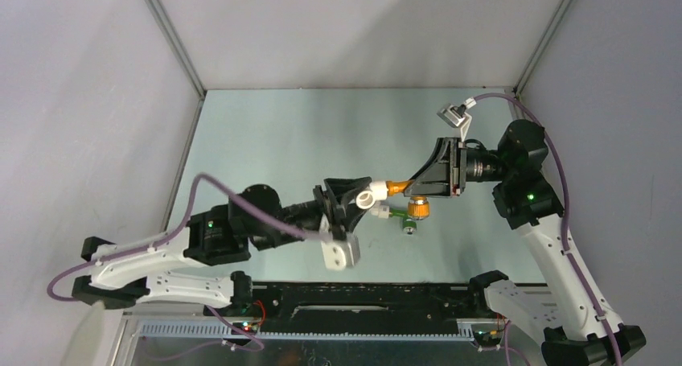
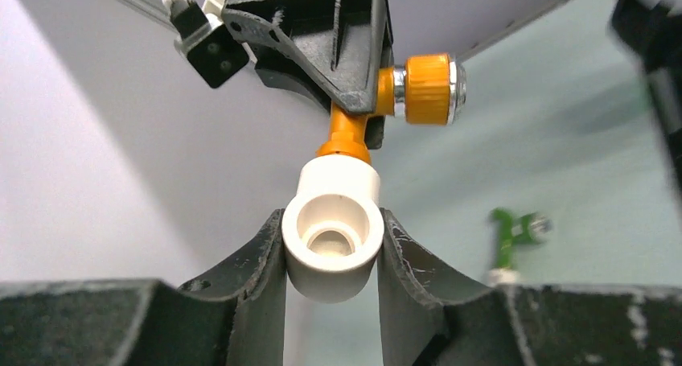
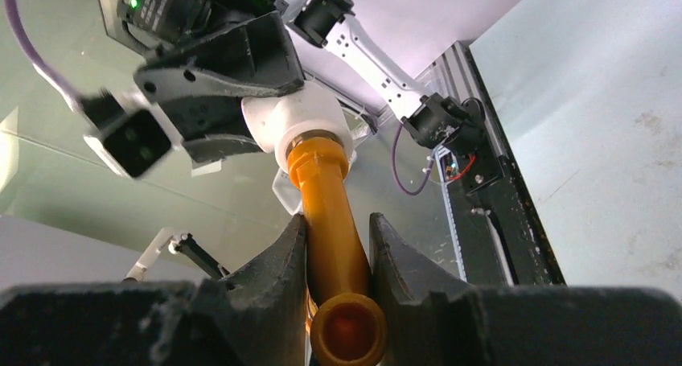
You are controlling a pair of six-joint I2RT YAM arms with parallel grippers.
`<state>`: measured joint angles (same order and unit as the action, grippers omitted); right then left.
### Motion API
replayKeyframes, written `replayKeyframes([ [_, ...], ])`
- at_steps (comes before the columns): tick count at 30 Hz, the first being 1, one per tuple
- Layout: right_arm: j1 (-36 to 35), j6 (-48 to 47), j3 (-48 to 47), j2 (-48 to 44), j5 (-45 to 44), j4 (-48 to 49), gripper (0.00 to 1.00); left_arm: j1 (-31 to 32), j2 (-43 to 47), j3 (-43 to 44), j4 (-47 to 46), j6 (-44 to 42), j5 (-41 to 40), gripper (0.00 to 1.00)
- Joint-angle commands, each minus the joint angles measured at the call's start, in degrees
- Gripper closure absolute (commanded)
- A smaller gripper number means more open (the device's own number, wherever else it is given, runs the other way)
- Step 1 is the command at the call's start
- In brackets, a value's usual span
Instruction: Install the water faucets
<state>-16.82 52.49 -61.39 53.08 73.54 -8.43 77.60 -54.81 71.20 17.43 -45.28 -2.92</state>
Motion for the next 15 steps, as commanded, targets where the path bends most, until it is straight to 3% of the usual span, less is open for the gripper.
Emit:
replayKeyframes([
  [1, 0.5, 1.96, -0.67, 0.74, -3.66, -3.69, 1.0, 6.36, 2.17, -1.03, -12.52, -32.94, -19.35, 1.0],
  [8, 0.51, 2.89, -0.66, 1.38, -3.66, -3.09, 1.0, 12.25, -1.6, 2.42, -4.69, -47.14, -26.75, 1.0],
  [13, 0.52, 4.93, -0.67, 1.76, -3.42, -0.76, 1.0, 13.23, -4.19, 5.74, 1.05, -50.73, -29.76, 0.98],
  [14, 0.52, 5.14, -0.67, 1.79, -3.4, -0.48, 1.0, 13.26, -4.14, 5.71, 1.19, -49.86, -29.74, 0.85],
  [15, 0.52, 5.22, -0.67, 1.77, -3.29, -0.31, 1.0, 13.25, -3.98, 5.5, 1.08, -48.55, -29.5, 0.66],
])
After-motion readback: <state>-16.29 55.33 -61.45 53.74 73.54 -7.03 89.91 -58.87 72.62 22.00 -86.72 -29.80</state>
